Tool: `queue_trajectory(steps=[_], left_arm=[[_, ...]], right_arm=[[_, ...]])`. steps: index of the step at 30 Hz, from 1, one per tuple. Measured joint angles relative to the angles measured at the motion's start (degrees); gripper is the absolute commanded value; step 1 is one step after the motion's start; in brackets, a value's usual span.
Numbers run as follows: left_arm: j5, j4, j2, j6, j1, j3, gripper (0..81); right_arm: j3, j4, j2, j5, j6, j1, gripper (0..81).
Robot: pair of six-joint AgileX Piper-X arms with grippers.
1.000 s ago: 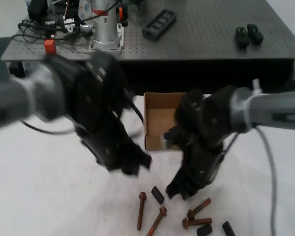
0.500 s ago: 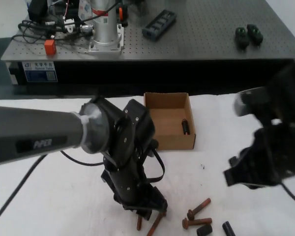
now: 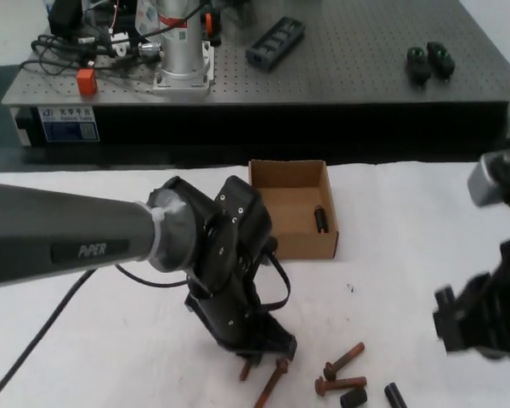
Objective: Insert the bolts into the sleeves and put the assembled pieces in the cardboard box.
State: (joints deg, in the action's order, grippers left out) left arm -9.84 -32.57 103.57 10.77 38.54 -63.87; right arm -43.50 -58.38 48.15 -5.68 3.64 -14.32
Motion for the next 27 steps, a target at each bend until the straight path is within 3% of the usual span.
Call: queue_trajectory(steps=[3,5,7,10,17,27], left_arm=[[-2.5,4.6,-7.6,1.2,-0.9,1.4,0.6],[-6.1,10.0,-13.8,3.1,-1.7,3.4,0.6],[-11.3,18.2,-20.3,6.4,-2.5,6.4,0.6],[-18.0,30.4,-28.2,12.4,-2.6,11.1,0.6],[-23.1,43.5,-30.2,22.4,-2.5,17.9,0.6],[-23.4,44.7,-30.2,22.9,-2.5,18.3,0.6]], right_arm=[[3.1,0.3,-1.8,-5.4,-0.4,0.0,0.6],[7.9,4.4,-3.3,-14.1,-0.4,-0.2,0.6],[12.9,14.9,-3.2,-22.1,1.5,-2.1,0.6],[16.1,28.8,-1.1,-26.0,6.2,-5.3,0.6],[16.6,58.4,8.0,-27.4,17.1,-9.5,0.6],[16.6,68.1,9.5,-23.4,19.5,-9.7,0.6]])
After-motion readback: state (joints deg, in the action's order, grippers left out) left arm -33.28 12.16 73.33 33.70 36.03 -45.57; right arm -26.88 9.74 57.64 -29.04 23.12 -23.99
